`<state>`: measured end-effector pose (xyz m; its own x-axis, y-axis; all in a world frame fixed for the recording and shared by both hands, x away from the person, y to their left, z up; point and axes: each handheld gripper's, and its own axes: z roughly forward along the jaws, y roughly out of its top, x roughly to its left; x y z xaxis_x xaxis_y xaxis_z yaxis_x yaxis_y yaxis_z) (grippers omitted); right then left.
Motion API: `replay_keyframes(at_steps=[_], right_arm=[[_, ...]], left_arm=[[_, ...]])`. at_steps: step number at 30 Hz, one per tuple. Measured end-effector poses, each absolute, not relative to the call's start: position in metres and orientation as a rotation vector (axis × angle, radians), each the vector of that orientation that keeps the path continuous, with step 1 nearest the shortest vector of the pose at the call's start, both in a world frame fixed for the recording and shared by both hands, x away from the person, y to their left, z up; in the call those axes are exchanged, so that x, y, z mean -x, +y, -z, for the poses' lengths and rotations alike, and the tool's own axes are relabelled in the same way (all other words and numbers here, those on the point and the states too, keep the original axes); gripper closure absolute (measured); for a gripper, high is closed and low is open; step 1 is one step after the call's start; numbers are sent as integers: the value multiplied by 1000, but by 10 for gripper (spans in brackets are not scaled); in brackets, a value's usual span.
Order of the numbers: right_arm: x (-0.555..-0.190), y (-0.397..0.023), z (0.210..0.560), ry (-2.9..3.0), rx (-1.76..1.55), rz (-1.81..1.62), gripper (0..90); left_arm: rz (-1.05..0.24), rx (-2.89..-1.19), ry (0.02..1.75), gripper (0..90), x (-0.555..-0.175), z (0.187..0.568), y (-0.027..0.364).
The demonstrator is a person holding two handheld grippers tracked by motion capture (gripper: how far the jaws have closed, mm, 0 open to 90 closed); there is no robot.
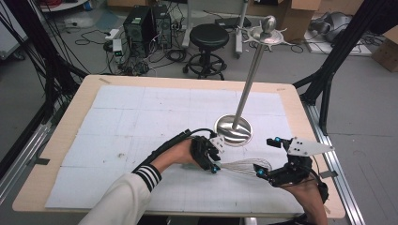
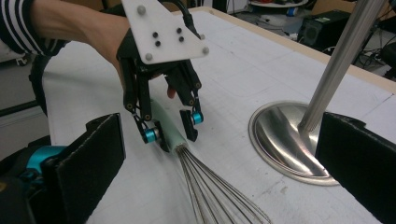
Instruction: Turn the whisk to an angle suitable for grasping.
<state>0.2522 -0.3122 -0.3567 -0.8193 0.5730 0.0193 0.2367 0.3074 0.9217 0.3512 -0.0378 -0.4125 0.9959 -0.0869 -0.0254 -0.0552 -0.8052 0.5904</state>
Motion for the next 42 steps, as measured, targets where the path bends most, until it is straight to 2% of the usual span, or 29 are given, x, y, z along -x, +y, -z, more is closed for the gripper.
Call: replay_keyframes(at_steps=[9, 14, 19, 23, 29, 42], right_arm=[[-253, -312, 357, 2269, -730, -1509, 6], [-253, -311, 359, 2279, -742, -1505, 6], [-253, -311, 358, 2272, -732, -1510, 6], [-253, -310, 358, 2282, -732, -1503, 6], [-254, -307, 360, 2293, -721, -1495, 6], [-254, -303, 363, 2309, -731, -1479, 6]], left_arm=[[-3, -2522, -75, 380, -347, 389, -19], [-83, -2462, 9, 292, -346, 369, 1], [-97, -2413, 71, 225, -346, 355, 24], [-123, -2407, 142, 135, -346, 349, 43], [-163, -2309, 231, 19, -342, 337, 76], [-289, -2146, 334, 17, -323, 323, 155]])
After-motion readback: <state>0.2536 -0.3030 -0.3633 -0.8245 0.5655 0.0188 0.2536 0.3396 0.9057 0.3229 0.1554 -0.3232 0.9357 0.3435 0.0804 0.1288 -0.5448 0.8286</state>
